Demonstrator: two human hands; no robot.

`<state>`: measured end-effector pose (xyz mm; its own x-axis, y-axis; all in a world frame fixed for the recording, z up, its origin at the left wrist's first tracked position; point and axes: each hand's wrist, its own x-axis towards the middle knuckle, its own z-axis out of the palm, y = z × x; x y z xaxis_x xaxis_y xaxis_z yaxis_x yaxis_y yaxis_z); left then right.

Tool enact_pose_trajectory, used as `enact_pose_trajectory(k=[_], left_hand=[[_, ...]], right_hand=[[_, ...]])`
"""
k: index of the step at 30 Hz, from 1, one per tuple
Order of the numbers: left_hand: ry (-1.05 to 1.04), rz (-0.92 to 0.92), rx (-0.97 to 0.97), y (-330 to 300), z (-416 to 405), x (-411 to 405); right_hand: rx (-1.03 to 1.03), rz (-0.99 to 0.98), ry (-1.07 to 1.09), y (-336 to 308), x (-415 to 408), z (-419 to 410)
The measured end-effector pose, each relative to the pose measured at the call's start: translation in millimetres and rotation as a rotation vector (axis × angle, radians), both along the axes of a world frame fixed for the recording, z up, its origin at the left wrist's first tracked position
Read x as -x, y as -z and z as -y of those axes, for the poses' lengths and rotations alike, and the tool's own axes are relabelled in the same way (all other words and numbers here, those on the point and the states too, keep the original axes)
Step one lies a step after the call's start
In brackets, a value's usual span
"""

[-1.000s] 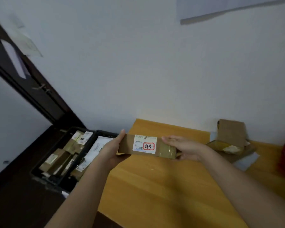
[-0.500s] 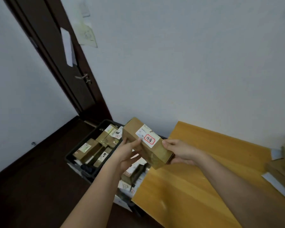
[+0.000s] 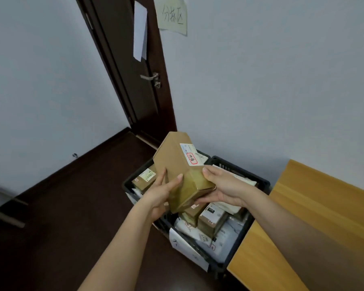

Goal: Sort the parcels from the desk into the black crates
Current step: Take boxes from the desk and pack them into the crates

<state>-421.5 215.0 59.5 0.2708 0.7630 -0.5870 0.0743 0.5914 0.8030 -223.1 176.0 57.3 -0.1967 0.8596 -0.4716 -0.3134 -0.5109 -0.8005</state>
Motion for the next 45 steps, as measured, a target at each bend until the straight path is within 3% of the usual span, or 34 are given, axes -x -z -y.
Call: enact_pose_trajectory(k=[6,14,22,33,38,45], left_hand=[[0.152,0.009,0.043,14.3,-75.6,29.6],[0.155,-0.111,0.04,9.1,-209.2,51.2],[0.204,-0.212,0.019,42.3,-308.9,32.6],[0.726,-0.368,0.159,103.6,-389.2,14.9],[0.897,-0.418,0.241,142.2,-420.3,35.2],[0.935,-0.41,0.407,211.5,-425.2,53.9]], right_hand=[[-0.017,0.044,-0.255,9.3,26.9,-78.1],[-0.016,0.151,-0.353,22.5,50.1,-211.0],[0.031,0.306,-0.19,38.5,51.7,-286.0],[0.375,0.327,0.136,106.3,67.9,-313.1],[0.536,0.235,0.253,141.4,105.9,-325.4],[0.668,0.18,0.349,209.0,139.0,-324.2]])
